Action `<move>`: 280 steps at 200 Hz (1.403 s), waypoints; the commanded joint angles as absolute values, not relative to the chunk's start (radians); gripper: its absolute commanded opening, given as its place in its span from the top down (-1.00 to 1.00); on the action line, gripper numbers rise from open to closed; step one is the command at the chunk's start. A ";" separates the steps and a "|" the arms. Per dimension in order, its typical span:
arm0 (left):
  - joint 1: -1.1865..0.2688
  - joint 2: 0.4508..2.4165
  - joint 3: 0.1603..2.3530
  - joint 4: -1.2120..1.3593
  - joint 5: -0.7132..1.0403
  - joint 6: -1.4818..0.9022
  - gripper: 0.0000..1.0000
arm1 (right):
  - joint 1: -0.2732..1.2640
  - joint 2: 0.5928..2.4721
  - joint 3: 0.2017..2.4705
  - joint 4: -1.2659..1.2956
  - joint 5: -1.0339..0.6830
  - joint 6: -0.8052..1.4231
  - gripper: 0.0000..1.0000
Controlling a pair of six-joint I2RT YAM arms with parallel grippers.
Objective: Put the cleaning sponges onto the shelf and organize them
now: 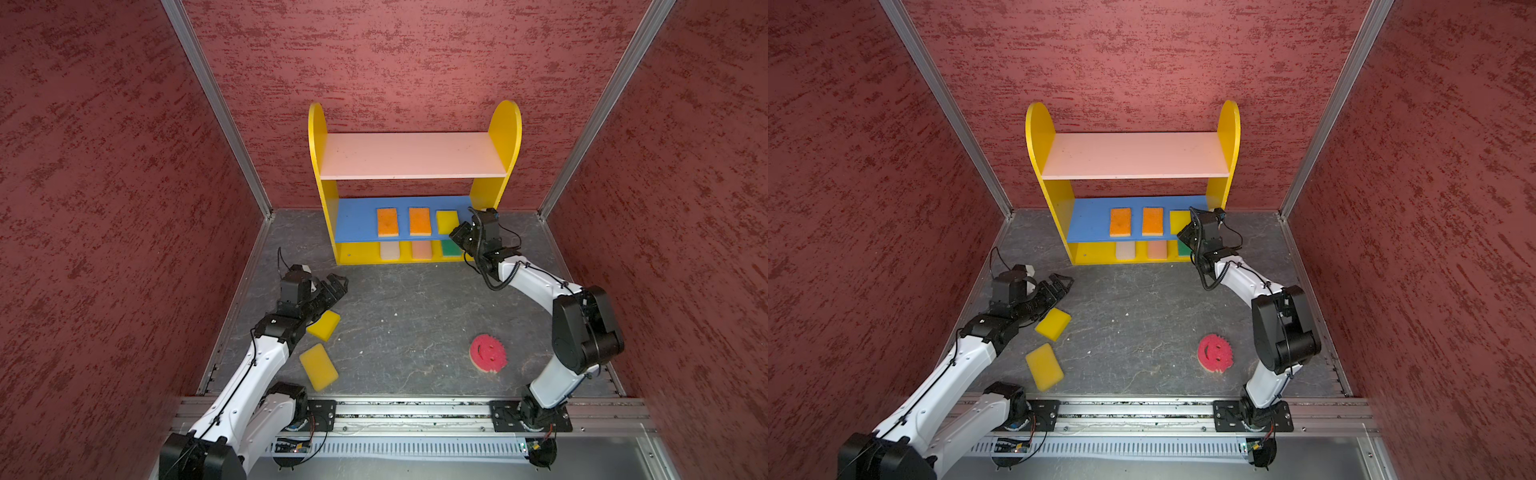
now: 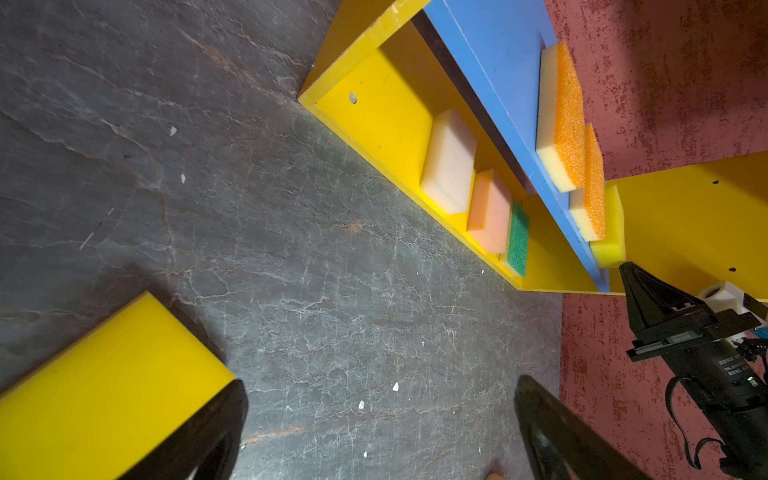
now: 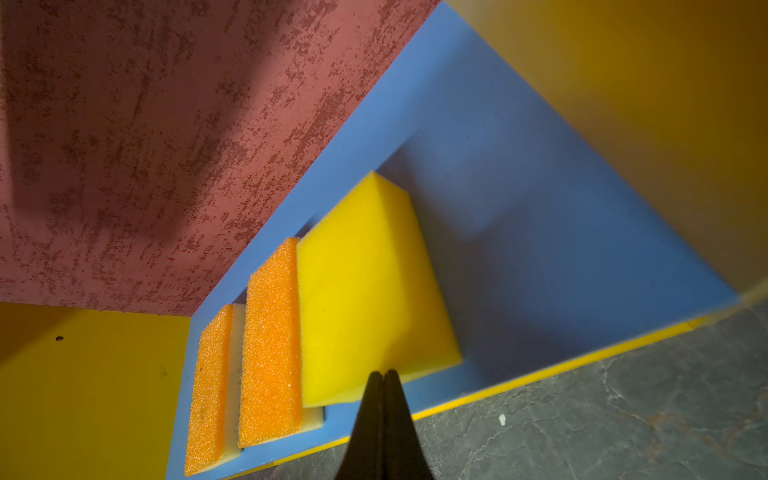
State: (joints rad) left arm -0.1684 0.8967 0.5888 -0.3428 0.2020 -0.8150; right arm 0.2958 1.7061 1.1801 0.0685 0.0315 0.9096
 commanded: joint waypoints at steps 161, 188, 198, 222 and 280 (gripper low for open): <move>-0.167 0.904 0.579 -0.316 0.209 -0.810 -0.99 | 0.287 1.623 1.030 0.184 0.184 0.975 1.00; -0.167 0.902 0.579 -0.319 0.210 -0.808 -0.99 | 0.288 1.656 1.053 0.204 0.172 0.992 1.00; -0.166 0.901 0.577 -0.319 0.210 -0.806 -0.99 | 0.288 1.667 1.062 0.214 0.162 1.001 1.00; -0.163 0.904 0.577 -0.316 0.212 -0.804 -1.00 | 0.288 1.692 1.086 0.219 0.149 1.013 1.00; -0.157 0.915 0.575 -0.302 0.228 -0.804 -0.99 | 0.288 1.701 1.092 0.221 0.179 1.023 1.00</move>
